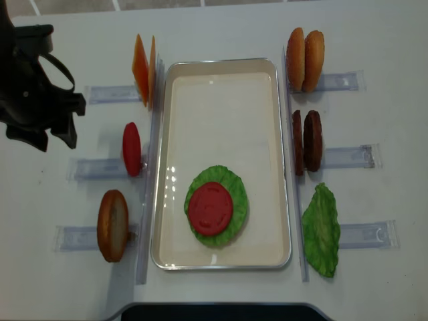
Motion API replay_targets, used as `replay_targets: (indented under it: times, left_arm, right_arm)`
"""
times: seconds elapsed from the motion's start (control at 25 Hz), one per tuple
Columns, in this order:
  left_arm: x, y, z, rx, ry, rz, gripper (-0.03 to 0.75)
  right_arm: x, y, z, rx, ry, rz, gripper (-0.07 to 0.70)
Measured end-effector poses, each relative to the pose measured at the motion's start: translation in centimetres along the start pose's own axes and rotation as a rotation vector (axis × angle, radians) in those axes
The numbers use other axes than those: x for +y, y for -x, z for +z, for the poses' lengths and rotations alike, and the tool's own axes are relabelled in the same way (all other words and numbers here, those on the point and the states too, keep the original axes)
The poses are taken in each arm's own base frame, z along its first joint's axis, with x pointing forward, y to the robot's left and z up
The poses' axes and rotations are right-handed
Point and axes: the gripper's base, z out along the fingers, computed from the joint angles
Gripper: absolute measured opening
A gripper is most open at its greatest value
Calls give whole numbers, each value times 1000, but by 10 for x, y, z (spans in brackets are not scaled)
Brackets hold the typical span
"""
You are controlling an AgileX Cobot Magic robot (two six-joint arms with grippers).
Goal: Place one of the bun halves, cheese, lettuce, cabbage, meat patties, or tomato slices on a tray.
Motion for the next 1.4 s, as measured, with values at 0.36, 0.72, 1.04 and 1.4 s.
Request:
replay_targets:
  times: [0.36, 0.72, 1.04, 1.4]
  left_arm:
    - [9, -43, -22, -69, -8, -7, 433]
    - [17, -107, -22, -100, -13, -11, 430]
    - [24, -154, -22, -201, -28, -21, 429]
    - [29, -194, -24, -395, -58, -37, 428]
  right_arm:
    - [0, 0, 0, 0, 0, 0, 470]
    - [0, 0, 0, 0, 0, 0, 470]
    - [0, 0, 0, 0, 0, 0, 470]
    - [0, 0, 0, 0, 0, 0, 470]
